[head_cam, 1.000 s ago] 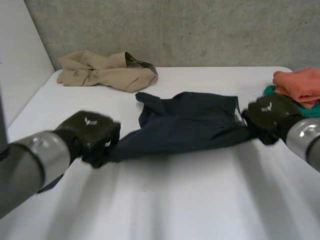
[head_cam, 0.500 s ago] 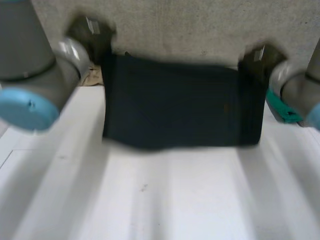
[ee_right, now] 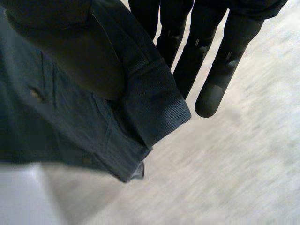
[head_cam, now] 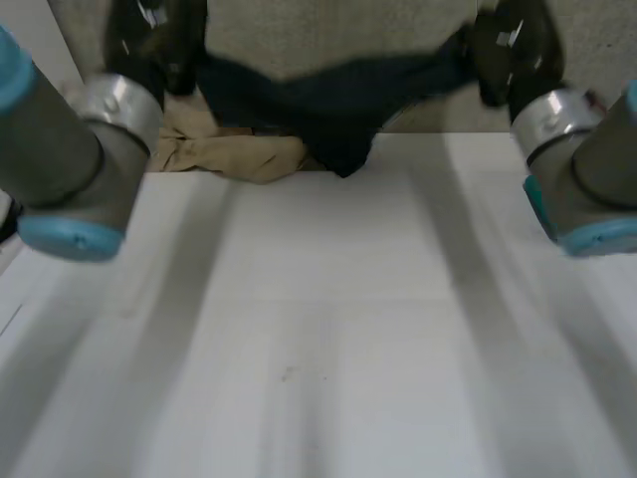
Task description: Fold the laundry.
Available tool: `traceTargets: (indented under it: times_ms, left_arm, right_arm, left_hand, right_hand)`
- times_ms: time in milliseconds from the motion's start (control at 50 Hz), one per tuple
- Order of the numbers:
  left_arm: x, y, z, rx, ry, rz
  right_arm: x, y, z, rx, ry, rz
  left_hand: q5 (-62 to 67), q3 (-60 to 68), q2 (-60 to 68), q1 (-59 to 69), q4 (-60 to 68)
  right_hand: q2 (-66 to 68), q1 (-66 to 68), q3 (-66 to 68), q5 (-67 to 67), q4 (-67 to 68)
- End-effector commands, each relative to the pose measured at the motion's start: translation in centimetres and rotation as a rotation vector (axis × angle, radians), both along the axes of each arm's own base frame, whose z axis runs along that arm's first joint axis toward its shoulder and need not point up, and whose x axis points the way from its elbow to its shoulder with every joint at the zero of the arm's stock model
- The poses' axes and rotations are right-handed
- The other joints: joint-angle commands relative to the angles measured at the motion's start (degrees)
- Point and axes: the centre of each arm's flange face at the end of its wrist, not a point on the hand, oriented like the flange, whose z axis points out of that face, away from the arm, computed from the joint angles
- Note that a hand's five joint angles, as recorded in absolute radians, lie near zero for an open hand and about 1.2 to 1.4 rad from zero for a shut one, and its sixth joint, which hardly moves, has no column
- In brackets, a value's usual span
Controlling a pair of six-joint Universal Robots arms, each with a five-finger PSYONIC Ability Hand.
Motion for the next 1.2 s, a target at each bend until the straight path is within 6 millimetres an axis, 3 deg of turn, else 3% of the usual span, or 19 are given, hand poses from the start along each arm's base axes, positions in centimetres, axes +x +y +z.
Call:
traceTargets:
  times_ms: [20,100,160,220,360,460,500,560,660,780,1060,1200]
  left_arm:
    - [-0.8,1.2,-10.6,0.255,-0.124,-0.061]
    - [-0.5,2.5,-13.9,0.354,-0.168,-0.072]
    - [0.1,3.6,-14.1,0.394,-0.174,-0.074]
    - [0.6,4.7,-13.4,0.426,-0.175,-0.077]
    - [3.2,11.7,-11.6,0.679,-0.359,-0.093]
    - [6.5,19.1,-10.8,0.949,-0.720,-0.145]
    - [7.1,20.9,-10.5,1.003,-0.804,-0.180]
    - [6.8,21.5,-10.1,0.942,-0.843,-0.209]
    - [5.2,20.2,-9.9,0.800,-0.810,-0.193]
    - [2.1,15.5,-10.8,0.665,-0.748,-0.120]
    - [-6.5,2.2,-7.8,0.159,-0.351,-0.081]
    - [-9.2,-2.4,-10.7,0.080,-0.306,-0.073]
  right_arm:
    - [0.2,1.1,-9.0,0.234,0.164,-0.033]
    - [-0.6,2.4,-11.8,0.342,0.233,-0.062]
    - [-1.0,3.8,-12.8,0.415,0.265,-0.063]
    - [-1.2,5.2,-12.6,0.455,0.288,-0.056]
    - [-3.9,11.0,-10.0,0.645,0.464,-0.039]
    - [-8.6,15.6,-9.1,0.955,0.658,-0.018]
    - [-8.8,16.3,-9.0,0.970,0.678,0.028]
    - [-8.2,16.6,-9.4,0.937,0.681,0.109]
    - [-8.2,15.8,-11.0,0.971,0.659,0.112]
    - [-7.8,13.5,-12.5,0.990,0.645,0.050]
    - [-7.1,4.3,-8.8,0.605,0.192,-0.140]
    - [-6.3,-0.3,-9.6,0.423,0.131,-0.154]
  left_hand:
    - [12.0,11.7,11.4,13.8,11.1]
    - [12.0,11.7,11.4,13.8,11.1]
    - [12.0,11.7,11.4,13.8,11.1]
    - [12.0,11.7,11.4,13.8,11.1]
    - [12.0,11.7,11.4,13.8,11.1]
    - [12.0,11.7,11.4,13.8,11.1]
    - [12.0,11.7,11.4,13.8,11.1]
    - [12.0,11.7,11.4,13.8,11.1]
    - [12.0,11.7,11.4,13.8,11.1]
    - [12.0,11.7,11.4,13.8,11.1]
    - [12.0,11.7,11.4,13.8,11.1]
    - [12.0,11.7,11.4,13.8,11.1]
  right_hand:
    - [12.7,16.5,11.5,11.6,11.4]
    - [12.7,16.5,11.5,11.6,11.4]
    - [12.7,16.5,11.5,11.6,11.4]
    - [12.7,16.5,11.5,11.6,11.4]
    - [12.7,16.5,11.5,11.6,11.4]
    - [12.7,16.5,11.5,11.6,11.4]
    - [12.7,16.5,11.5,11.6,11.4]
    - [12.7,16.5,11.5,11.6,11.4]
    - [12.7,16.5,11.5,11.6,11.4]
    - [12.7,16.5,11.5,11.6,11.4]
    - [12.7,16.5,11.5,11.6,11.4]
    - [12.7,16.5,11.5,11.6,11.4]
